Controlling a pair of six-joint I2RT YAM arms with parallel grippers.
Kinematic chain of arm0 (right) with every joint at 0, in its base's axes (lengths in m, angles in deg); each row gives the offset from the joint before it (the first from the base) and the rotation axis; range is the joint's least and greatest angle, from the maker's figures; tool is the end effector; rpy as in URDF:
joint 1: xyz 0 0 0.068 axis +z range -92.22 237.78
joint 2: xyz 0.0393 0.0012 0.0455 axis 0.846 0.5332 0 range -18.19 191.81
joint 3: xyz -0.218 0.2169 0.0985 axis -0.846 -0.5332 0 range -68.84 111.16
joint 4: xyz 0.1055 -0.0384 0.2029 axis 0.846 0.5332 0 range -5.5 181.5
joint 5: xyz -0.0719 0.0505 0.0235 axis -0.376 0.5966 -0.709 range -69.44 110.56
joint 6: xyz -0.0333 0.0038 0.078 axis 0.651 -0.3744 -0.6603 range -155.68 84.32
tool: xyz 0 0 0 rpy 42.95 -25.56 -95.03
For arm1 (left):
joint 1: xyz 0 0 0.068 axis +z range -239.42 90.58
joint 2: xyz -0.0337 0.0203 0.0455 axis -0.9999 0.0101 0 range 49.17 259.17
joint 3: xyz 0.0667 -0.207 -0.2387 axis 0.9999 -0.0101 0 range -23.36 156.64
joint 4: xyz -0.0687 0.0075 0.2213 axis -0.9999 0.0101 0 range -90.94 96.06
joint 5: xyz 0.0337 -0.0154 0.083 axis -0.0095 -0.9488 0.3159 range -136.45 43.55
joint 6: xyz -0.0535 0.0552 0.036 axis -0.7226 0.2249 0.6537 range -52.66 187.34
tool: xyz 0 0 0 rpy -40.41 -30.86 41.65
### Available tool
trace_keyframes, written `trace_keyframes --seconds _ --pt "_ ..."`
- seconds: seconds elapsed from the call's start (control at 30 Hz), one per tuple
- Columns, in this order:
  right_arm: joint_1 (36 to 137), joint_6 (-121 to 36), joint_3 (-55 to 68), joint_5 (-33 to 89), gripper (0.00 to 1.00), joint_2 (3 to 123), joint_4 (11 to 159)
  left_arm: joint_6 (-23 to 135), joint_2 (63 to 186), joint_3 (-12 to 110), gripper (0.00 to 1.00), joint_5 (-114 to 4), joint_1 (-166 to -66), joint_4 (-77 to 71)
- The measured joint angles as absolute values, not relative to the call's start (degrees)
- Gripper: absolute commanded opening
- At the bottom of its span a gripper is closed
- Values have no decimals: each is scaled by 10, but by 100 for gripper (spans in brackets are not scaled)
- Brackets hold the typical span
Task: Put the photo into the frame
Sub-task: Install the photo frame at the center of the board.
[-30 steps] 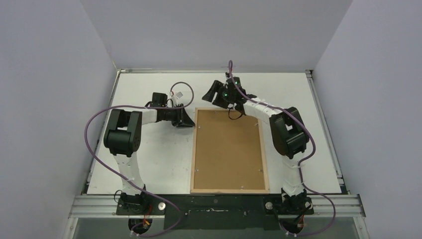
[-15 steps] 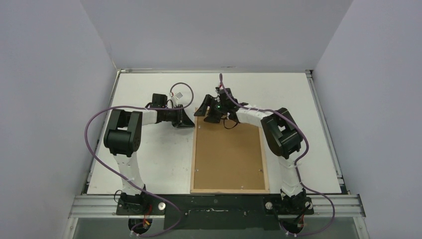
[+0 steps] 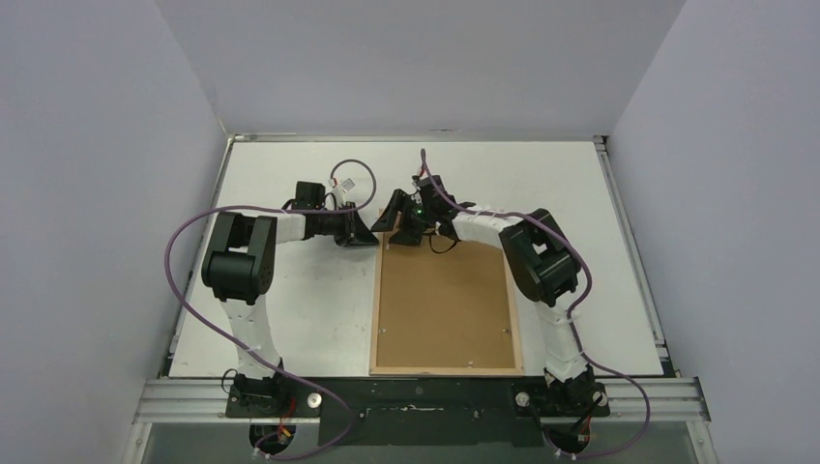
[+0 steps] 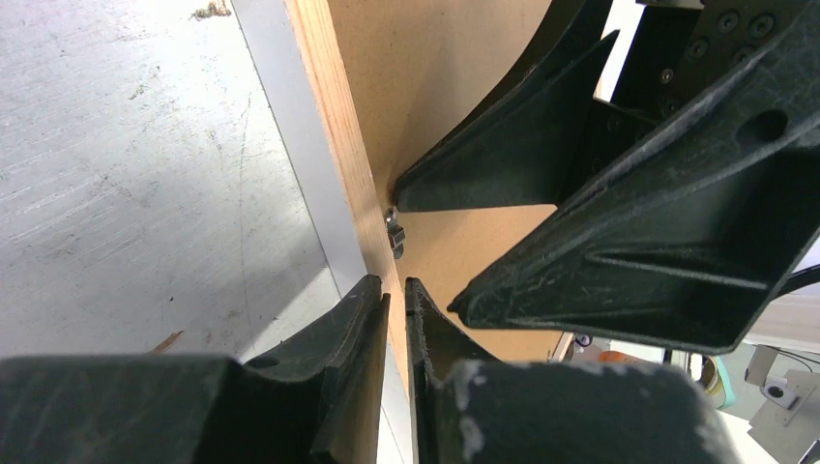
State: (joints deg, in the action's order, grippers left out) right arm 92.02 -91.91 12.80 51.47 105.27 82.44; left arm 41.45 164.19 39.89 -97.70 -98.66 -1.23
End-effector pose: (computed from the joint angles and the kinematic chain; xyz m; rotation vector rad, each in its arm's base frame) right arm 0.3908 0.3124 0.1910 0.1620 2.5711 1.3479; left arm 0.3929 -0.1228 0.1746 0.0512 2.4648 -1.3681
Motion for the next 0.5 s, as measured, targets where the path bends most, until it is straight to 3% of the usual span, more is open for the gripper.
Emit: trace_keyframes --seconds 0.5 --pt "932 -950 128 529 63 1055 820 414 1645 398 10 -979 -986 -17"
